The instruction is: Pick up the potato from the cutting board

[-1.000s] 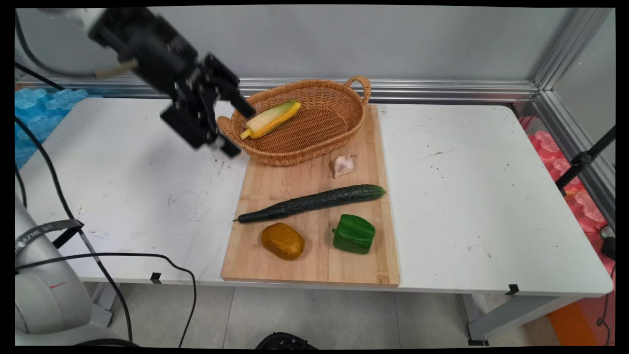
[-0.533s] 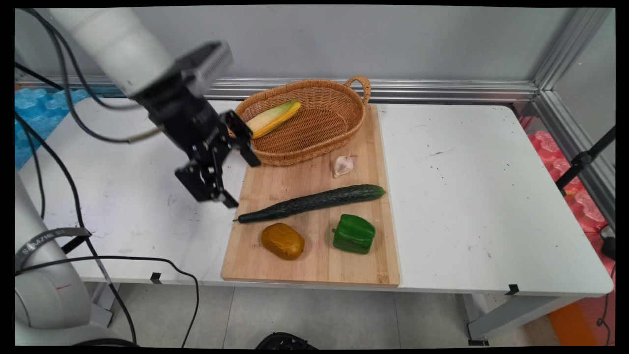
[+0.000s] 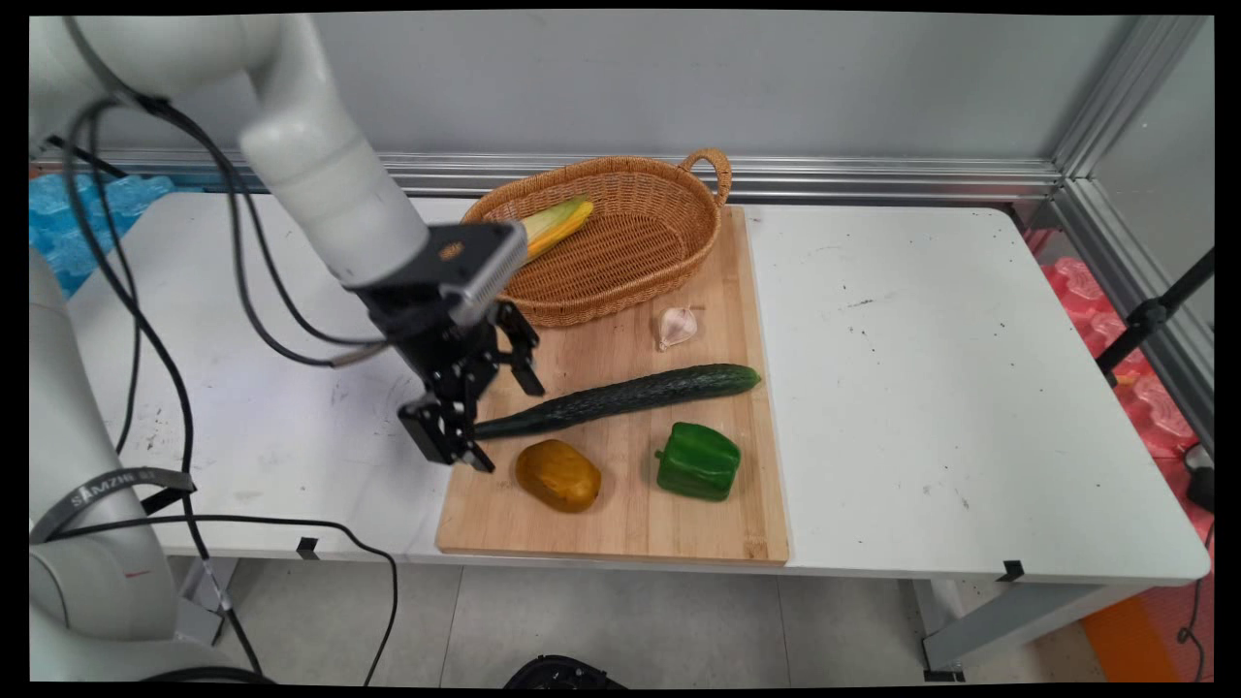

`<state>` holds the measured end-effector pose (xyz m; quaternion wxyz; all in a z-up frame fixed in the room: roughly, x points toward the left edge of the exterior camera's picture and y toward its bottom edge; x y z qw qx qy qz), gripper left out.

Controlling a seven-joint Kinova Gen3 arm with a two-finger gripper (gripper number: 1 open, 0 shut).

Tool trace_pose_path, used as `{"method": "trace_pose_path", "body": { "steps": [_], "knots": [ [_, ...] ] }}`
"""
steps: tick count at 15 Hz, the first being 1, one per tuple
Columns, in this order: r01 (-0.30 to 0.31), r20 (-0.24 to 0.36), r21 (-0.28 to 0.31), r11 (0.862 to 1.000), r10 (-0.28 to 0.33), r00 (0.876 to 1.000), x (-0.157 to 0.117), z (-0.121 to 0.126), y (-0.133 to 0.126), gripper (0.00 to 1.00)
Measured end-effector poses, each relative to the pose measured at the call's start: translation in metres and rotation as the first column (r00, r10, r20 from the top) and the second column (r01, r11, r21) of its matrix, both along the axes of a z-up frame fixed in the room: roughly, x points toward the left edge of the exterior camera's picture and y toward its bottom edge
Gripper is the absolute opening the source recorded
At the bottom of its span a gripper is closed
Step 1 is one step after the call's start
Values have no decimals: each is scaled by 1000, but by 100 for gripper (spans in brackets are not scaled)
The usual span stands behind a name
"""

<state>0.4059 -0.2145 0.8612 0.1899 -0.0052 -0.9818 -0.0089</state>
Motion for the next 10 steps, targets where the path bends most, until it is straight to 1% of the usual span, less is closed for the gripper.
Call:
{"method": "trace_pose_path", "body": {
  "steps": [4,8,10],
  "knots": [
    [51,30,-7,999,-51,998,-18,-31,-6,100],
    [86,45,-15,996,-86,995,-32,-51,-11,100],
    [96,48,-17,995,-95,994,-37,-58,-13,100]
  ]
}}
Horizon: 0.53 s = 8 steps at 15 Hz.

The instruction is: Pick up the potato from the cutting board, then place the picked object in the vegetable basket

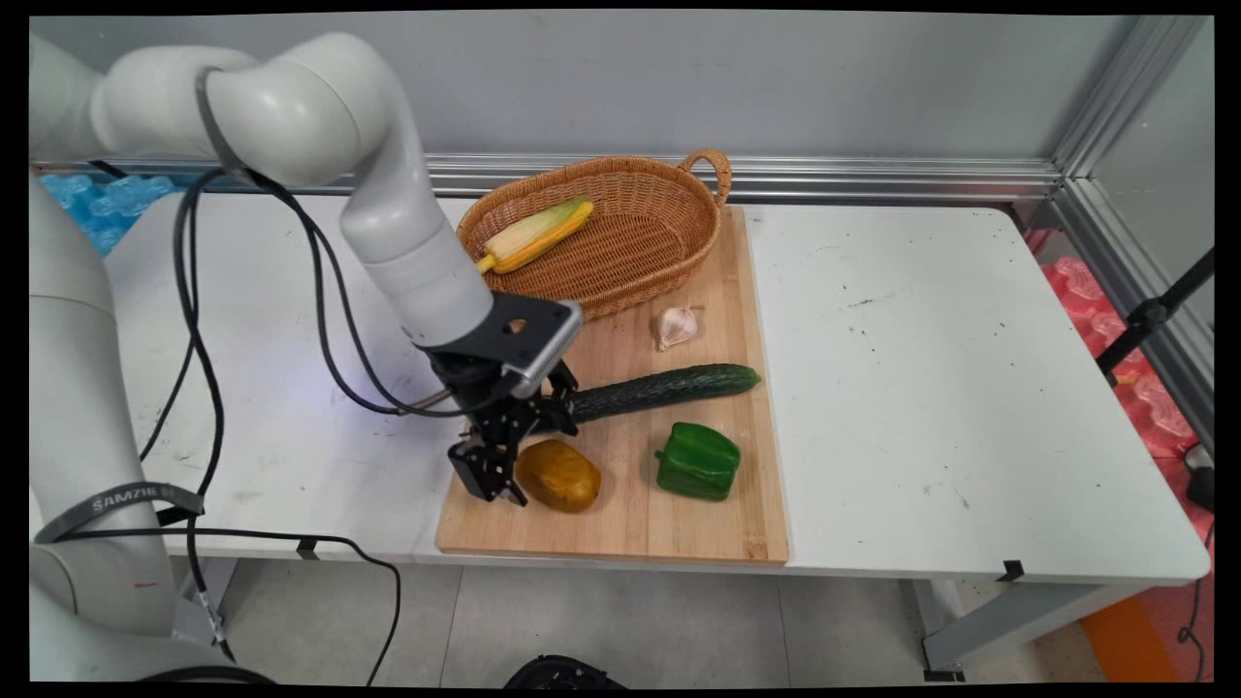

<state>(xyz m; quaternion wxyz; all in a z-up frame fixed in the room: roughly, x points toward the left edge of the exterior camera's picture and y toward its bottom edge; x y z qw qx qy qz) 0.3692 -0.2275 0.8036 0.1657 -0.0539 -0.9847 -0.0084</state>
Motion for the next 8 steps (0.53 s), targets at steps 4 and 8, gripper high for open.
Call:
{"method": "trace_pose_path", "body": {
  "steps": [4,8],
  "knots": [
    [9,7,-3,1000,-9,1000,-9,-10,-4,0],
    [-4,9,23,1000,4,1000,-11,-6,-7,0]
  ]
}}
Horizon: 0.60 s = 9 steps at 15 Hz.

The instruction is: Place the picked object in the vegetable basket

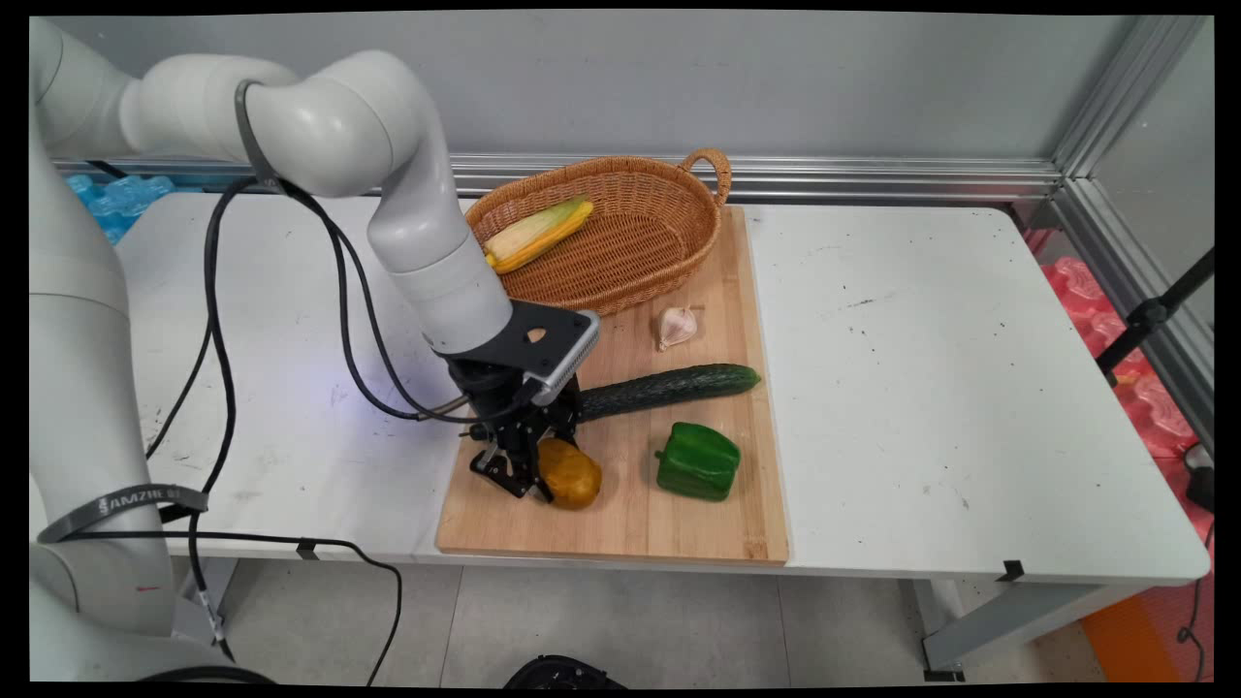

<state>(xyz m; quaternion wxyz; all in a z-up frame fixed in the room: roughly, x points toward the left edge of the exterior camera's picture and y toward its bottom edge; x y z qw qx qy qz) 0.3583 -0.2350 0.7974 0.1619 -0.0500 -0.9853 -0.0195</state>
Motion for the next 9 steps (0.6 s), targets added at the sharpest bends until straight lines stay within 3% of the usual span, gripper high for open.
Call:
{"method": "trace_pose_path", "body": {
  "steps": [3,6,9],
  "knots": [
    [-14,-1,22,1000,14,1000,2,15,-2,0],
    [-34,0,37,999,34,999,9,45,-4,0],
    [-112,-5,28,993,112,994,22,84,-10,0]
  ]
}}
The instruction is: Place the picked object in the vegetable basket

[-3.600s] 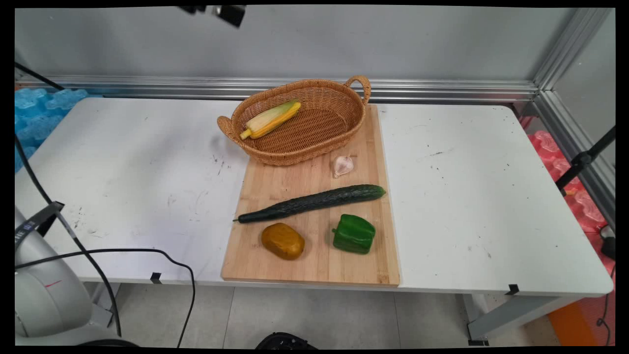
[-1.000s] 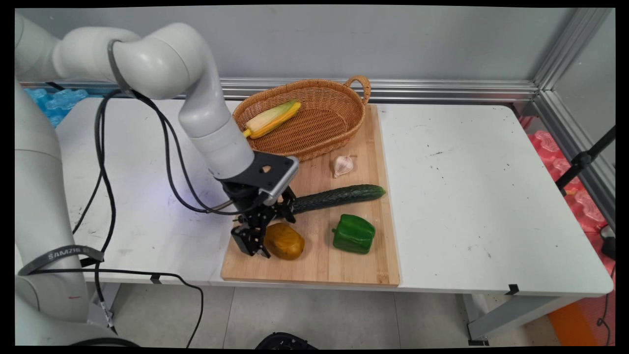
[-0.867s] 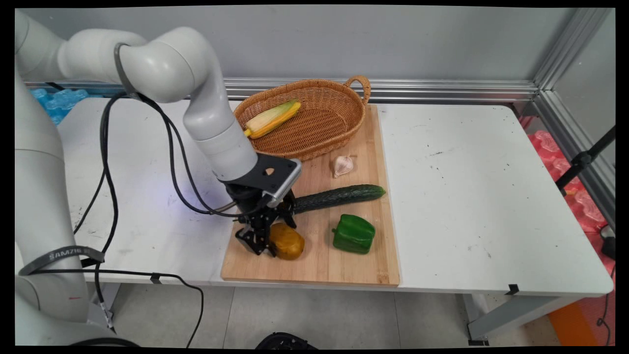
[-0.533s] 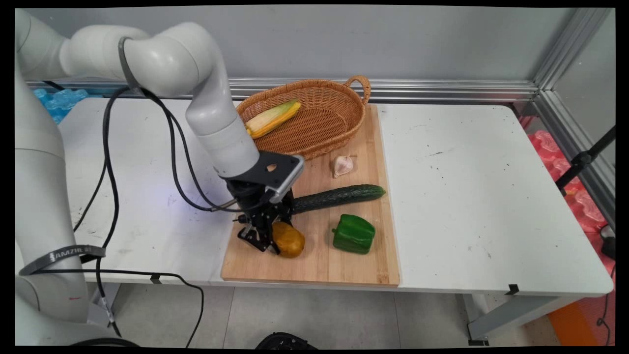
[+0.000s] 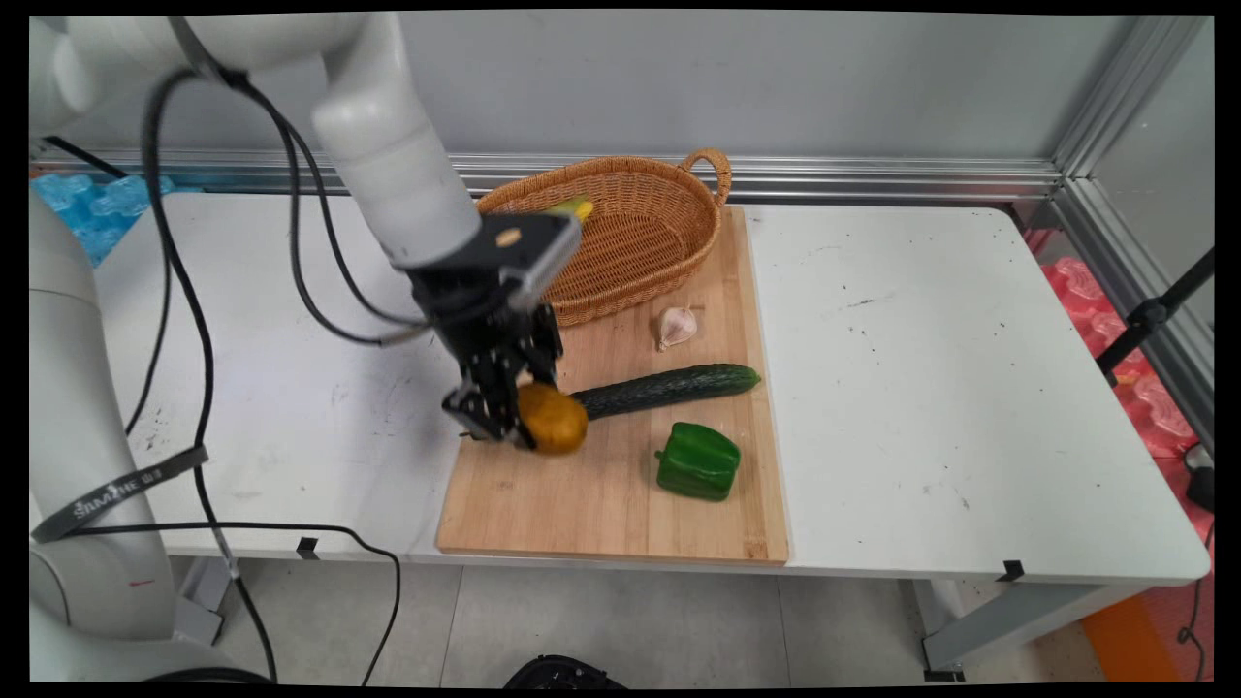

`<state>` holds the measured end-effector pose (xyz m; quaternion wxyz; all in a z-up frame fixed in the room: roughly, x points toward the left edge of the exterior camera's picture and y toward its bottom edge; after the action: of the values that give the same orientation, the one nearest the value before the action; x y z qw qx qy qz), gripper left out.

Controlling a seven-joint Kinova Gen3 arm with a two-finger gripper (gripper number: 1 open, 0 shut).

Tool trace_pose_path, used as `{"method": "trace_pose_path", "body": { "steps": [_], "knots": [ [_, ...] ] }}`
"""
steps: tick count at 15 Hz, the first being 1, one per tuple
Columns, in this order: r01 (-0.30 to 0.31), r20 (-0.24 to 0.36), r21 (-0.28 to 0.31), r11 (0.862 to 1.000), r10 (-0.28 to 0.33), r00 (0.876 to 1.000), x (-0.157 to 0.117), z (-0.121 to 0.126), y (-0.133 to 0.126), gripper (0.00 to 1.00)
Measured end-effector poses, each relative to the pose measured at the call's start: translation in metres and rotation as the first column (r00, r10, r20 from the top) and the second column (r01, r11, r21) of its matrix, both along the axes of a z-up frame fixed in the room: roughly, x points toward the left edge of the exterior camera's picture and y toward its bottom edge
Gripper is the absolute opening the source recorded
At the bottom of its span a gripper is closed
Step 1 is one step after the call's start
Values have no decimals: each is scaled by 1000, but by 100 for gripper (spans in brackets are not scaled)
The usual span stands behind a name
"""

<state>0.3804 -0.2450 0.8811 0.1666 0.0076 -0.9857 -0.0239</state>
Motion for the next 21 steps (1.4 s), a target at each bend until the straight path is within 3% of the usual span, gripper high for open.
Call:
{"method": "trace_pose_path", "body": {
  "steps": [2,4,6,9,12,15,17,21],
  "knots": [
    [-69,-7,-17,997,69,998,8,18,-6,0],
    [-161,-19,-37,986,160,987,17,35,-15,0],
    [-257,-36,-63,964,256,966,25,49,-28,0],
    [-346,-55,-87,934,342,938,33,59,-41,0],
    [-448,-83,-114,886,441,894,42,67,-59,0],
    [-570,-131,-144,809,556,821,50,72,-88,0],
    [-642,-169,-168,748,620,766,54,72,-114,0],
    [-724,-216,-198,661,691,690,53,57,-162,0]
  ]
}}
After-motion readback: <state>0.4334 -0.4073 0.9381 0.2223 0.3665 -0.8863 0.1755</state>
